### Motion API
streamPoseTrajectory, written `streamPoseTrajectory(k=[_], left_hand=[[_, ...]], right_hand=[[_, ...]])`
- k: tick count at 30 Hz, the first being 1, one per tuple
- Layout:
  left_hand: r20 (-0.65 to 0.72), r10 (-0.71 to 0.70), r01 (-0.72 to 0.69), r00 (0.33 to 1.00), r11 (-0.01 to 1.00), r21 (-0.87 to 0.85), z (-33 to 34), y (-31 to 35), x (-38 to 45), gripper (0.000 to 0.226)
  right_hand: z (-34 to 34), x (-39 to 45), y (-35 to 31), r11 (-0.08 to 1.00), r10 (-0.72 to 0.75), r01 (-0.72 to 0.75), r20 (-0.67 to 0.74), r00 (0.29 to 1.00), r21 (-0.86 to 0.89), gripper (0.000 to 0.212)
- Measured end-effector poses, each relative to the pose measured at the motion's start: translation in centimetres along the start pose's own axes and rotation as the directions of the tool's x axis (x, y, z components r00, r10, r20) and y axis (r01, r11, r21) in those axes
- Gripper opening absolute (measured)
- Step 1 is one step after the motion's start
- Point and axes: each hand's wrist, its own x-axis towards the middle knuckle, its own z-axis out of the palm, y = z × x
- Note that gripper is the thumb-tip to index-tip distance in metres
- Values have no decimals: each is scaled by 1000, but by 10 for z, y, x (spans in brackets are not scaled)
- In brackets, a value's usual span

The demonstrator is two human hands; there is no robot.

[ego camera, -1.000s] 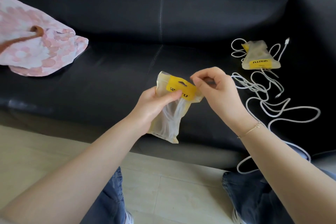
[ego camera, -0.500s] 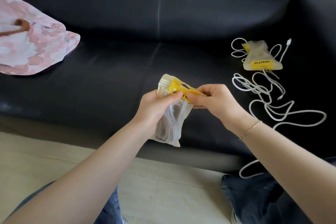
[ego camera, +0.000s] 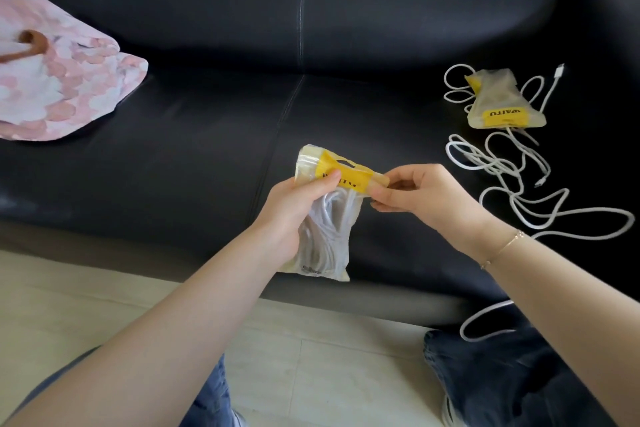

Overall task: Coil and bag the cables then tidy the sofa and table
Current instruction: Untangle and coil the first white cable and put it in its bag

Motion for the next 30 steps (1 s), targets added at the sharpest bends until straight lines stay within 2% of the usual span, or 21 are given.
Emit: streamPoseTrajectory(k=[3, 6, 13, 17, 21, 23, 26, 30], left_hand=[[47, -34, 35, 998, 999, -23, 1, -1, -2, 33], [38, -34, 34, 999, 999, -14, 0, 0, -4, 31], [82, 91, -89, 992, 996, -32, -3, 1, -4, 28], [91, 227, -232, 970, 971, 55, -4, 2, -5, 27], [104, 471, -482, 876, 856, 187, -3, 4, -6, 20], [71, 520, -522, 851, 827, 209, -6, 5, -3, 16], [45, 556, -548, 830, 798, 251, -10, 7, -2, 16], [10, 622, -593, 783, 742, 313, -11, 5, -2, 14]], right_hand=[[-1, -4, 4, 1000, 9, -8, -45, 999, 23, 13], [4, -9, 5, 996, -77, 71, -122, 989, -54, 9], [7, -7, 2, 949, -272, 222, -233, 934, -222, 9], [4, -6, 0, 916, -330, 246, -249, 910, -316, 10], [1, -5, 0, 850, -409, 259, -265, 873, -458, 10], [-3, -4, 0, 836, -425, 262, -266, 865, -483, 10], [-9, -3, 0, 838, -419, 275, -232, 878, -472, 8], [-11, -7, -4, 927, -321, 285, -123, 939, -244, 6]])
